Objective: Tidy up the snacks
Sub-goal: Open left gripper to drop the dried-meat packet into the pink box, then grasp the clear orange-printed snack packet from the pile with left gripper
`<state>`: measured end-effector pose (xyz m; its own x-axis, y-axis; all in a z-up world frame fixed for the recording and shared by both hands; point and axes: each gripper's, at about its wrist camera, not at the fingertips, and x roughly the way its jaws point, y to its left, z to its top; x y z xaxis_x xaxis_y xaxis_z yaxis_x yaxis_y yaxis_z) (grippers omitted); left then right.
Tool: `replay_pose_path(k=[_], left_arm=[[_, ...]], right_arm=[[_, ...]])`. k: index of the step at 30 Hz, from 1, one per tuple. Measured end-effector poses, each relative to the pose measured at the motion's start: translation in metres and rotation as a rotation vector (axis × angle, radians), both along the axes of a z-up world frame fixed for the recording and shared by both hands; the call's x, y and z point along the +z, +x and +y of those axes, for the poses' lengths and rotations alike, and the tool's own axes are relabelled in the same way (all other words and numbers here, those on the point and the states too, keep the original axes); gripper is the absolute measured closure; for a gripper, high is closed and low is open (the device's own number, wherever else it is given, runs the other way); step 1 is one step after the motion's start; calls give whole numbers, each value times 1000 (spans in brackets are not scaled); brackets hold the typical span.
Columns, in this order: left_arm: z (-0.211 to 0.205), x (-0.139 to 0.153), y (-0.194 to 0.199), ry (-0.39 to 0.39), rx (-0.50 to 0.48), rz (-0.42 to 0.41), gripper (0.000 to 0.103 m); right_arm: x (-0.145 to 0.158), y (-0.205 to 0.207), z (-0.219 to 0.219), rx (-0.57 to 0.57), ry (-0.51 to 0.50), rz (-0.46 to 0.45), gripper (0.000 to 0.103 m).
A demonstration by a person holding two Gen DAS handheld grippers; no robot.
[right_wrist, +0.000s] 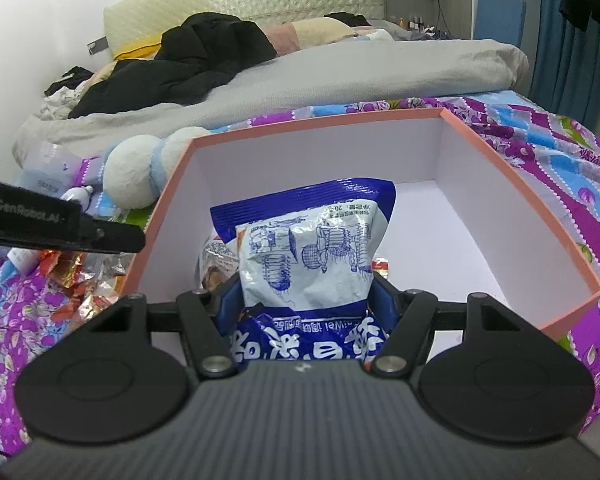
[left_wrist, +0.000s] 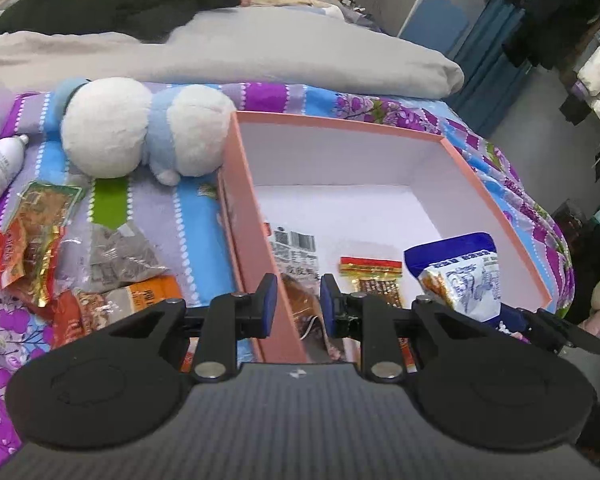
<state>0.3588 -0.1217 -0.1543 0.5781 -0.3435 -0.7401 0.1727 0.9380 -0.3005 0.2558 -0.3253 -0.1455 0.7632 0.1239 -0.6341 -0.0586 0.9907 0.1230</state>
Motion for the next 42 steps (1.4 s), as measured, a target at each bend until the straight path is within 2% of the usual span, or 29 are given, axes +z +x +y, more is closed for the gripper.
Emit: replay_pose_path(k=[4, 8, 12, 15, 17, 18, 22, 27, 34, 36, 37, 39, 40, 42], left_arm=[[15, -1, -11, 2, 28, 5, 74], [31, -4, -30, 19, 53, 9, 55], [49, -14, -49, 35, 78, 26, 46], [61, -22, -61, 56, 96, 32, 34], [69, -30, -67, 71, 109, 27, 17], [72, -35, -69, 75, 107, 28, 15], [77, -59, -71, 101, 87, 57, 13], [72, -81, -66, 176, 53, 56, 13], [54, -110, -58, 286, -3, 72, 13], [51, -114, -58, 288, -4, 73, 14], [50, -116, -59, 284, -1, 73, 14], [49, -120, -59, 282, 8, 81, 21], [51, -122, -58, 267, 14, 94, 28], [51, -121, -60, 257, 30, 99, 31]], right_arm=[[2, -6, 1, 5, -4, -7, 35], [9, -19, 3, 3, -2, -25, 35], [14, -33, 5, -2, 1, -35, 35], [15, -45, 7, -5, -3, -35, 35], [14, -56, 9, -8, -4, -34, 35], [13, -60, 10, -12, -2, -31, 35], [5, -75, 11, -23, 8, -3, 35], [-5, -88, 16, -29, 0, 24, 35], [-11, -92, 17, -26, -11, 37, 35], [-11, -92, 17, -25, -10, 38, 35], [-11, -91, 17, -24, -11, 37, 35], [-11, -91, 16, -22, -9, 35, 35], [-12, -90, 16, -22, -7, 36, 35], [-12, -91, 15, -20, -5, 34, 35]])
